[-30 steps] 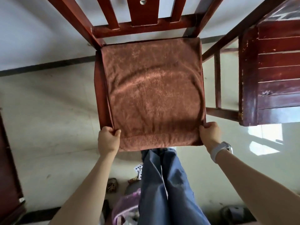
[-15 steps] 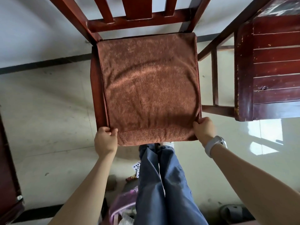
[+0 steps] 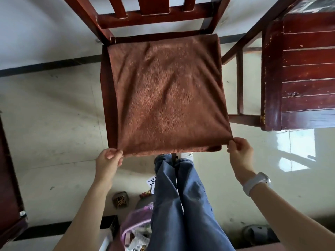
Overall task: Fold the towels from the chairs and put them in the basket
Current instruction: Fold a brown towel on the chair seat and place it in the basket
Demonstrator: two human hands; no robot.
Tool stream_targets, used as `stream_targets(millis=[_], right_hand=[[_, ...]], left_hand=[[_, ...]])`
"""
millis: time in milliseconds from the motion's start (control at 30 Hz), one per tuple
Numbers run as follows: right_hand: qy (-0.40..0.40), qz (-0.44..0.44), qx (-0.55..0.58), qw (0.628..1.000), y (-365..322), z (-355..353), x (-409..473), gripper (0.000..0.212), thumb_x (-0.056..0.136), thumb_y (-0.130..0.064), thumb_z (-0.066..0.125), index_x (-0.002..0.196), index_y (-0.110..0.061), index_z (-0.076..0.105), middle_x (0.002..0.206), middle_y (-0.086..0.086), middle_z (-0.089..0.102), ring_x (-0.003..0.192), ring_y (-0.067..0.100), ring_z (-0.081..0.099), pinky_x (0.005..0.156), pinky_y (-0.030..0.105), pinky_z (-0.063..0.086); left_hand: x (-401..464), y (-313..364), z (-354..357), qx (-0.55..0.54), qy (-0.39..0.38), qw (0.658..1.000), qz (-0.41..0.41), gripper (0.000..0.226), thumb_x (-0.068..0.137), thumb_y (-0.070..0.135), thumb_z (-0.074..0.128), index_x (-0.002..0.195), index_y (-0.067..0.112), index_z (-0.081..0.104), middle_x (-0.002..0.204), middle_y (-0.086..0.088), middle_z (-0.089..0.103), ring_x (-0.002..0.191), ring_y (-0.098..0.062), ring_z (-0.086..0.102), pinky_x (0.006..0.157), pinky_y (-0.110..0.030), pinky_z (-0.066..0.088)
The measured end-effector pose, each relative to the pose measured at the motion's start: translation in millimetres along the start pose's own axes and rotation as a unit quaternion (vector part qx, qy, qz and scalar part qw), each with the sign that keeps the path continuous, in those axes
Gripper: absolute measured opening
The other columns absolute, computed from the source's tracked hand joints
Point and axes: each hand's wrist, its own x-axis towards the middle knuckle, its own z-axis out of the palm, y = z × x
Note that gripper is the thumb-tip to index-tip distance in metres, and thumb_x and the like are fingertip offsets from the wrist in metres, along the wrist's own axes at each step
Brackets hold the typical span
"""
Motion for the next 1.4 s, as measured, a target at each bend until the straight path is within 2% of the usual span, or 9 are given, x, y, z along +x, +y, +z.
stream_targets(millis=[167,367,533,633,800,933,1100,1233,1400], right_hand=[[-0.057,0.118,0.002,0.991,31,15,5,0.018,0.087,-0.005,0.052,0.101,0.003,0.060,0.082,0.011,0.057,0.079,0.025,0.053,0.079,0.041,0.046],[-0.073,0.142,0.046,0.986,20,24,10,0.022,0.082,0.000,0.049,0.073,-0.017,0.058,0.069,0.002,0.059,0.071,0.023,0.056,0.073,0.035,0.046],[-0.040,0.117,0.021,0.992,12,21,5,0.027,0.076,0.005,0.045,0.061,-0.011,0.060,0.065,0.014,0.058,0.063,0.024,0.048,0.067,0.036,0.041],[-0.031,0.124,0.040,0.991,6,11,0,0.022,0.077,0.006,0.044,0.072,0.000,0.065,0.058,0.010,0.055,0.055,0.019,0.044,0.059,0.032,0.038],[-0.028,0.184,0.220,0.958,-22,-12,-12,0.022,0.087,0.005,0.045,0.073,-0.006,0.058,0.066,0.009,0.051,0.058,0.014,0.047,0.051,0.015,0.042],[-0.059,0.207,0.315,0.924,-50,-36,-23,0.021,0.089,0.004,0.045,0.074,-0.006,0.057,0.071,0.007,0.055,0.061,0.013,0.049,0.054,0.015,0.046],[-0.102,0.185,0.390,0.896,-97,-69,-34,0.023,0.090,0.003,0.044,0.073,-0.007,0.056,0.055,0.000,0.059,0.060,0.011,0.051,0.054,0.016,0.047],[-0.149,0.097,0.410,0.895,-147,-97,-44,0.028,0.089,0.005,0.043,0.072,-0.016,0.052,0.065,0.005,0.050,0.055,0.012,0.047,0.058,0.023,0.045],[-0.167,-0.070,0.219,0.959,-206,-138,-67,0.034,0.089,-0.002,0.045,0.077,-0.022,0.068,0.068,0.004,0.051,0.054,0.009,0.050,0.043,0.020,0.044]], left_hand=[[10,-14,17,-0.041,0.030,0.995,-0.090,0.020,0.086,0.001,0.059,0.106,0.002,0.057,0.096,-0.011,0.058,0.089,-0.021,0.055,0.077,-0.027,0.049],[6,-17,22,-0.194,-0.020,0.965,-0.176,0.012,0.090,0.000,0.051,0.082,0.009,0.052,0.096,-0.009,0.060,0.103,-0.025,0.056,0.097,-0.038,0.043],[2,-16,17,-0.190,-0.019,0.967,-0.169,0.011,0.088,-0.001,0.054,0.081,0.008,0.053,0.087,-0.011,0.062,0.080,-0.020,0.062,0.087,-0.034,0.046],[0,-10,7,-0.186,-0.003,0.968,-0.166,0.009,0.085,-0.002,0.058,0.081,0.006,0.058,0.087,-0.010,0.063,0.081,-0.018,0.061,0.085,-0.030,0.047],[-16,12,-22,-0.257,-0.029,0.953,-0.159,0.011,0.086,-0.004,0.054,0.080,0.002,0.061,0.082,-0.010,0.067,0.080,-0.016,0.064,0.069,-0.024,0.054],[-35,41,-35,-0.305,-0.037,0.939,-0.152,0.017,0.088,-0.004,0.050,0.077,0.006,0.059,0.064,-0.001,0.071,0.070,-0.008,0.066,0.062,-0.020,0.053],[-66,93,-49,-0.345,-0.044,0.932,-0.105,0.014,0.086,-0.004,0.053,0.079,0.006,0.060,0.074,-0.005,0.071,0.075,-0.010,0.068,0.063,-0.019,0.055],[-90,148,-62,-0.340,-0.005,0.941,-0.004,0.025,0.083,-0.010,0.054,0.075,0.014,0.057,0.059,0.003,0.068,0.059,-0.006,0.067,0.059,-0.014,0.053],[-124,208,-84,-0.236,-0.023,0.954,0.182,0.030,0.084,-0.012,0.051,0.083,0.015,0.063,0.099,0.000,0.061,0.089,-0.011,0.057,0.071,-0.014,0.049]])
